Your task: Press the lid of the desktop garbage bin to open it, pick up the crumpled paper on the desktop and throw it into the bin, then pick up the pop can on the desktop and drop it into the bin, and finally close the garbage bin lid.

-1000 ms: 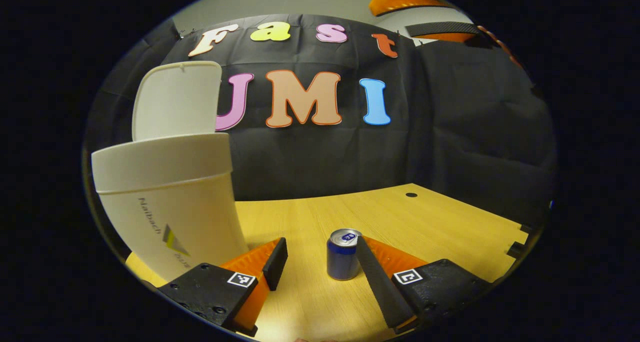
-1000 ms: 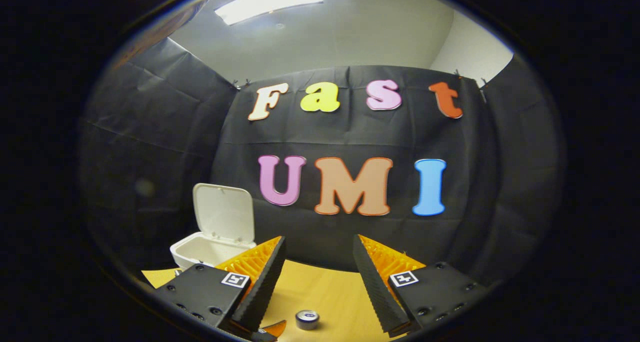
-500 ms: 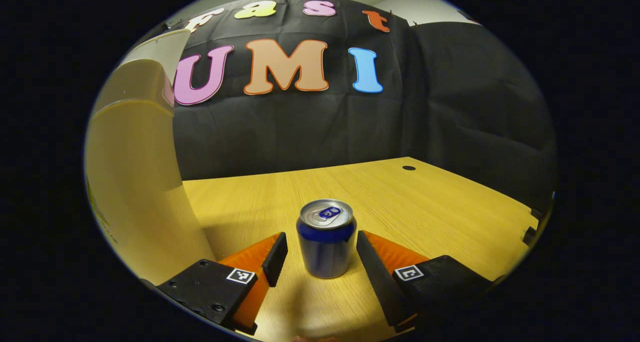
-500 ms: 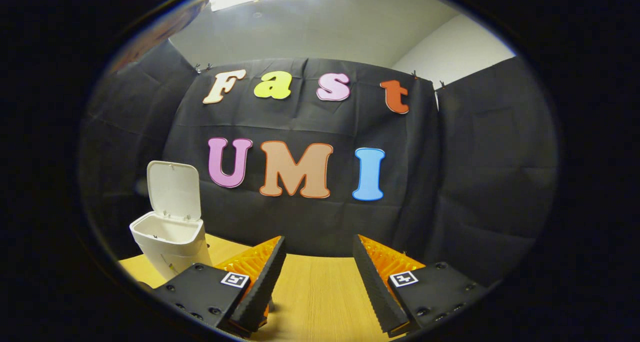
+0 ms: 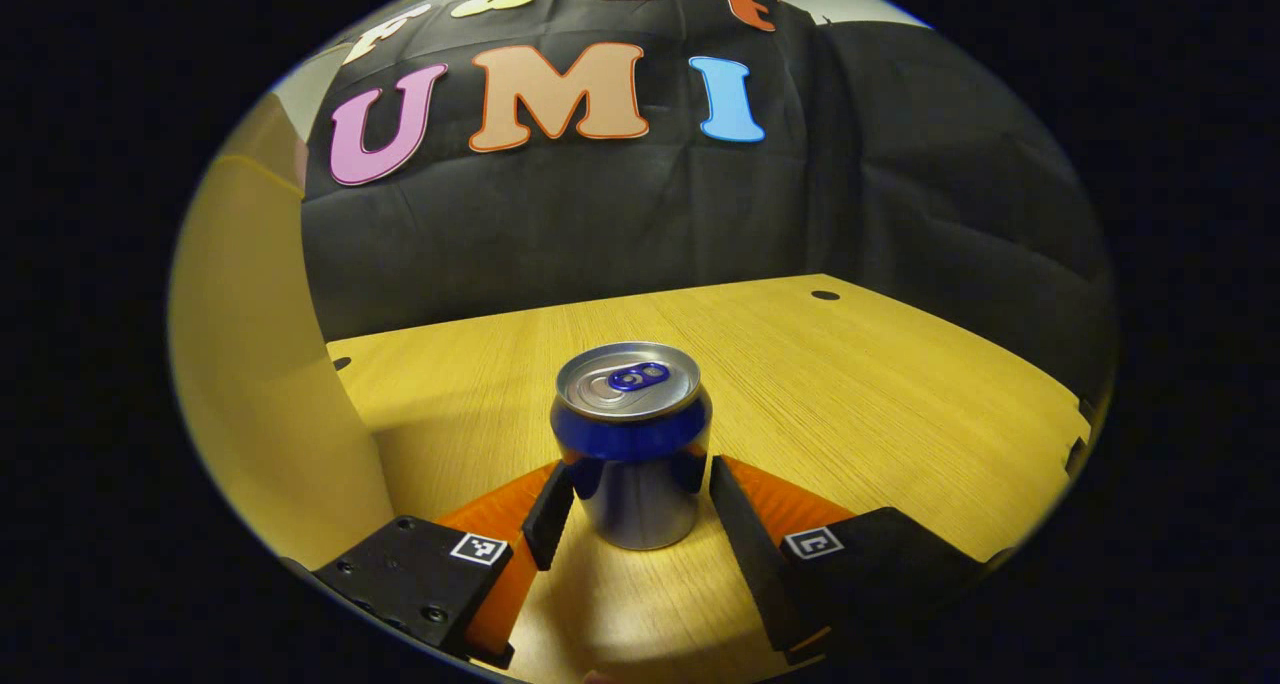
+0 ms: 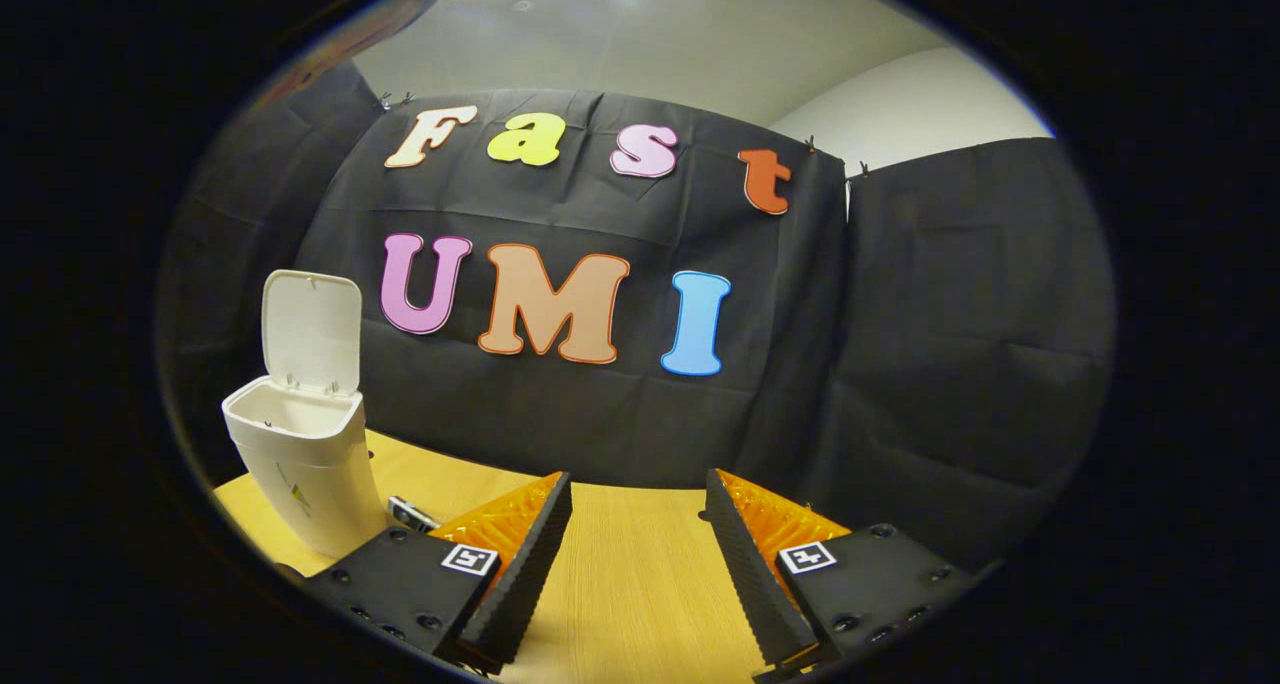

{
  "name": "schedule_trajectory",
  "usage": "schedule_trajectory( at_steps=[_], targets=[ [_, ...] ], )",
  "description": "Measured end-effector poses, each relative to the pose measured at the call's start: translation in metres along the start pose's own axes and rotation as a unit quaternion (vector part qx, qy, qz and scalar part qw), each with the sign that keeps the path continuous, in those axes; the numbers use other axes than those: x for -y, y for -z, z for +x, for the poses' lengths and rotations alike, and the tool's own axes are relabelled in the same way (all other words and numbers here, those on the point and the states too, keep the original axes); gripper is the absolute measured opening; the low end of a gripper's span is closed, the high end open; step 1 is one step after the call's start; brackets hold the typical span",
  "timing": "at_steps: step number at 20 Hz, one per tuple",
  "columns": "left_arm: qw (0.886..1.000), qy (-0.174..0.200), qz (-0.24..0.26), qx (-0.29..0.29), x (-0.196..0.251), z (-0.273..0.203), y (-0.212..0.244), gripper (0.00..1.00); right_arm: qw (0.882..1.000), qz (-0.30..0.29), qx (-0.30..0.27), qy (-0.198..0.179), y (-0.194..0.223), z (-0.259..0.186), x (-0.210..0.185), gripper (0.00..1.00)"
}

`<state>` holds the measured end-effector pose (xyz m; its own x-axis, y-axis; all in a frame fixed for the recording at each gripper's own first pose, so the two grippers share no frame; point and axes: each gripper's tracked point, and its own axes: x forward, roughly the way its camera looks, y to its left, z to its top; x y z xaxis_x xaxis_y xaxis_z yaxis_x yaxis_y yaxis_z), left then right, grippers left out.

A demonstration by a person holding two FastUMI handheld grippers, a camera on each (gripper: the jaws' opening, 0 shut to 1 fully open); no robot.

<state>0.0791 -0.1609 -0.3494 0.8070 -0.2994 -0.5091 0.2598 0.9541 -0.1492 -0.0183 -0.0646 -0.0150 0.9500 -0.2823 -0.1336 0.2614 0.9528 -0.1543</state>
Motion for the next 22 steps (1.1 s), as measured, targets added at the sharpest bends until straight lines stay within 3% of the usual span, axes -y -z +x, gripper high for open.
schedule_trajectory(
  at_steps=[1, 9, 10, 11, 18, 20, 22],
  targets=[
    [1.000, 0.005, 0.001, -0.003, 0.004, 0.001, -0.001, 0.80, 1.000, -0.001, -0.009, -0.003, 0.004, 0.000, 0.000, 0.88],
    [1.000, 0.022, 0.008, 0.010, 0.017, -0.010, -0.022, 0.77, 0.999, 0.015, -0.037, -0.010, 0.027, 0.000, 0.010, 0.90],
    [0.999, 0.023, 0.009, 0.020, 0.016, -0.014, -0.033, 0.77, 0.999, 0.019, -0.038, -0.014, 0.028, -0.001, 0.009, 0.94],
    [0.999, 0.025, 0.009, 0.027, 0.015, -0.017, -0.045, 0.77, 0.999, 0.022, -0.038, -0.018, 0.028, -0.001, 0.008, 0.90],
    [0.993, 0.015, -0.004, 0.113, -0.002, -0.053, -0.164, 0.76, 0.996, 0.063, -0.027, -0.060, 0.026, 0.009, -0.004, 0.90],
    [0.991, 0.005, -0.015, 0.130, -0.013, -0.067, -0.193, 0.76, 0.995, 0.067, -0.024, -0.071, 0.024, 0.013, -0.008, 0.94],
    [0.989, -0.010, -0.028, 0.146, -0.030, -0.082, -0.220, 0.76, 0.994, 0.068, -0.018, -0.081, 0.019, 0.017, -0.011, 0.89]
  ],
)
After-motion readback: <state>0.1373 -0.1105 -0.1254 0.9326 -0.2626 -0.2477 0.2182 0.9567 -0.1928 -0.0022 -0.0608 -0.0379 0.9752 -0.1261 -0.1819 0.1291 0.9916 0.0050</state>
